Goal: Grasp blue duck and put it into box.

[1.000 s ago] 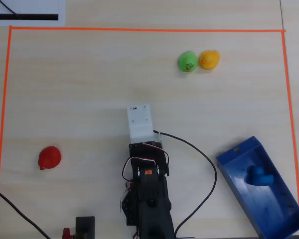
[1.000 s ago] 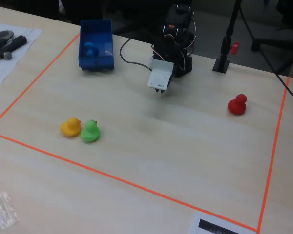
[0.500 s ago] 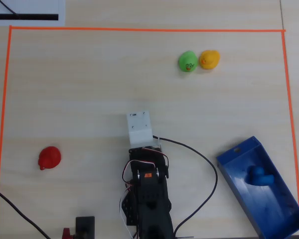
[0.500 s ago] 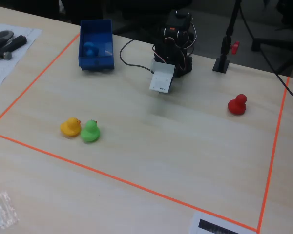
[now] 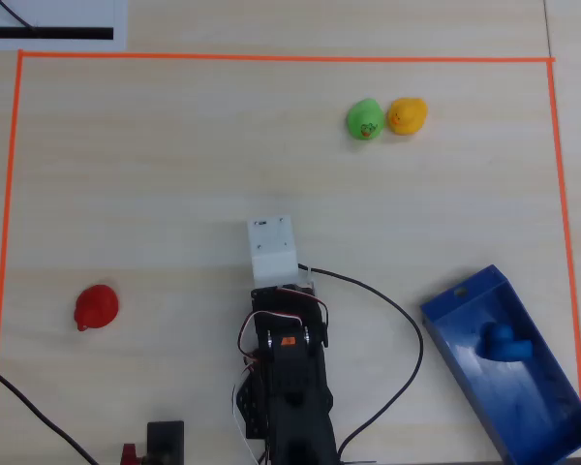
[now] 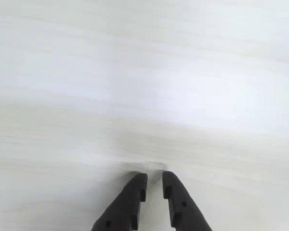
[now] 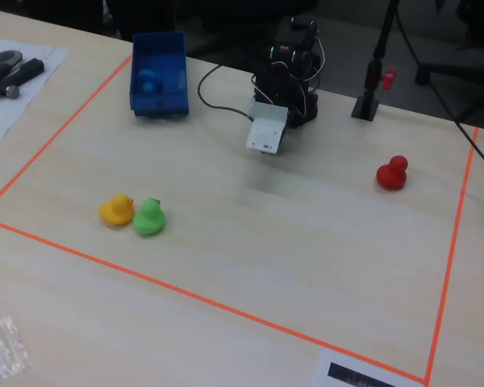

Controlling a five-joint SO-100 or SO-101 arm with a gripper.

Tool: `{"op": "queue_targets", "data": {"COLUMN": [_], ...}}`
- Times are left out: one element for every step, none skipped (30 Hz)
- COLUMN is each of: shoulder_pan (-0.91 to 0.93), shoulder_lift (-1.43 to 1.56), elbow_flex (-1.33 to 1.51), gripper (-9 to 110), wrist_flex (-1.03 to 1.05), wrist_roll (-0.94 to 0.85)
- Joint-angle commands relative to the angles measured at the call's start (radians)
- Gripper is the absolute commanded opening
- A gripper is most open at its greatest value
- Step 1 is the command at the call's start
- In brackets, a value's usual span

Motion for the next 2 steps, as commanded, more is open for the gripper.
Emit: {"op": "queue_targets", "data": {"shoulder_pan": [0.011,0.011], "shoulder_lift": [-0.006,-0.006], "elbow_flex": [0.002,0.002], "gripper": [0,0], "wrist_flex": [0.025,0.025], "wrist_roll": [0.002,0.002]}}
